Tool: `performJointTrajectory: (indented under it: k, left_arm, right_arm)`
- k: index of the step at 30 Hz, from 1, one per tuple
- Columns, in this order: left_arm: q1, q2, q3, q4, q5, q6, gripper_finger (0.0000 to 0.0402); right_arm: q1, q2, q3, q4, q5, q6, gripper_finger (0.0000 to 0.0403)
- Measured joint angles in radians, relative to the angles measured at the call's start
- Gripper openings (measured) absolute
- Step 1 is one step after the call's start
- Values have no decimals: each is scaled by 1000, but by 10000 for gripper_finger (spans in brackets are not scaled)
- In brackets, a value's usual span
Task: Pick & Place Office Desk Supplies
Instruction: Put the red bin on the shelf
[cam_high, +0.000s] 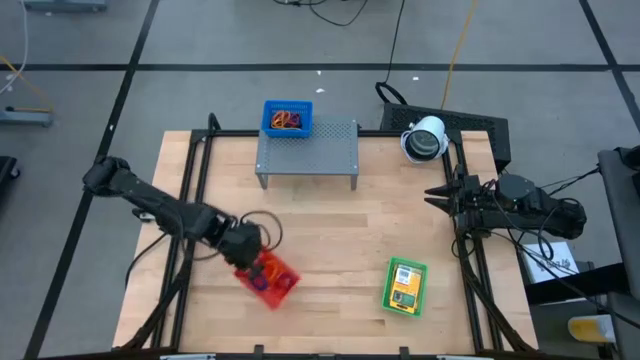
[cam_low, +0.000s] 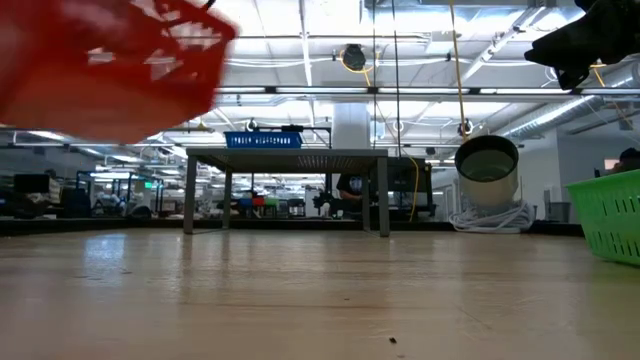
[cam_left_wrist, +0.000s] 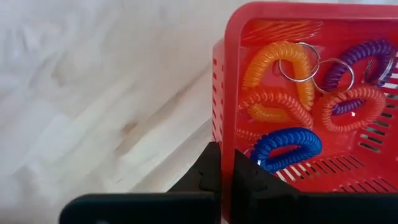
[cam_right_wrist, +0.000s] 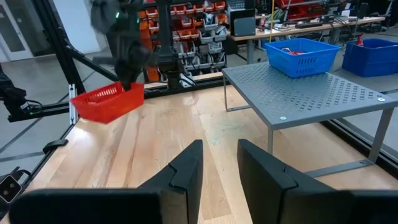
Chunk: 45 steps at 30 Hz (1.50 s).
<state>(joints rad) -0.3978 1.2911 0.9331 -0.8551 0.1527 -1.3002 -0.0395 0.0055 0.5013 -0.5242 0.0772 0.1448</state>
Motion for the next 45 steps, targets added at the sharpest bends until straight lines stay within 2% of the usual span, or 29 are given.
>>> performJointTrajectory:
  k: [5, 11, 16, 25, 33, 45]
  left_arm:
    - [148, 31, 162, -85, -32, -48, 4]
    - [316, 115, 411, -279, -91, -36, 3]
    - [439, 159, 545, -386, -119, -7, 4]
    - [614, 192, 611, -360, -120, 34, 4]
    - [760, 233, 661, -364, -90, 143, 3]
    - [865, 241, 663, -469, -82, 222, 5]
  right_arm:
    - [0, 0, 0, 0, 0, 0, 89]
    - [0, 0, 0, 0, 0, 0, 89]
    - [0, 0, 0, 0, 0, 0, 89]
    - [0, 0, 0, 0, 0, 0, 89]
    - [0, 0, 0, 0, 0, 0, 89]
    - [0, 0, 0, 1, 0, 0, 89]
